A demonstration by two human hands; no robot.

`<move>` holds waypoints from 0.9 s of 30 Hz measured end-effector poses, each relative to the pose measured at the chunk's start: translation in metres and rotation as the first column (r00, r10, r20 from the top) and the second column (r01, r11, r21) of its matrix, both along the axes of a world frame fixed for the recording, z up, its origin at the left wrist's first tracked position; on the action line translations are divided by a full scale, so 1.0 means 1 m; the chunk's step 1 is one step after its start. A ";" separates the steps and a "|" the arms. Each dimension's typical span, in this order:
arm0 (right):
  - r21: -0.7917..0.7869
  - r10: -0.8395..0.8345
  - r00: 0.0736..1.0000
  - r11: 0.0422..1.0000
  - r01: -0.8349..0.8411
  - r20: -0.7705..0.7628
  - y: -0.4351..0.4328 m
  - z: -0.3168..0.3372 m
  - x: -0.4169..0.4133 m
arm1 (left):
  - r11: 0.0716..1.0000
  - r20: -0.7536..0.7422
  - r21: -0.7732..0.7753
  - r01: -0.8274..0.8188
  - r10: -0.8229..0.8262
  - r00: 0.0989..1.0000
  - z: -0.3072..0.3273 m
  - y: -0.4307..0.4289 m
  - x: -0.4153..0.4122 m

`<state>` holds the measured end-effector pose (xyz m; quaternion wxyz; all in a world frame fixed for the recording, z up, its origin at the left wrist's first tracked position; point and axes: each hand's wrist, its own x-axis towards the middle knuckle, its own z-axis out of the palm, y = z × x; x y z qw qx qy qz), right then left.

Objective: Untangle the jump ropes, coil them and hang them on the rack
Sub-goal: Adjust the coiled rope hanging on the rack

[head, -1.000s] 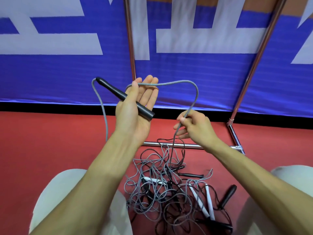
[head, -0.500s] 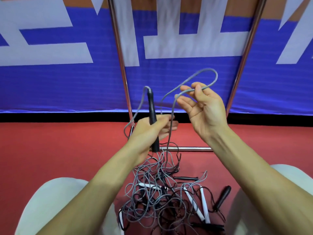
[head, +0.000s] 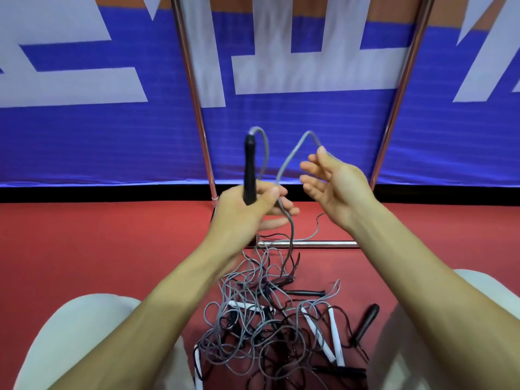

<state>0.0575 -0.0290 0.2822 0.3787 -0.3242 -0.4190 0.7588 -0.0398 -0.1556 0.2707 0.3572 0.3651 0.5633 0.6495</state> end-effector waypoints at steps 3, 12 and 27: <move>0.221 0.084 0.972 0.966 -0.134 0.220 -0.005 -0.009 -0.006 | 0.990 0.190 0.116 -0.079 0.055 0.980 0.013 -0.004 -0.009; 0.357 0.165 0.409 0.274 -0.893 0.897 -0.024 -0.072 -0.031 | 0.902 0.711 0.375 -0.214 -0.131 0.691 0.035 -0.017 -0.037; 0.657 -0.125 0.937 0.742 -0.129 0.325 -0.007 -0.038 -0.024 | 0.968 0.460 0.115 -0.223 0.147 0.876 0.007 -0.004 -0.044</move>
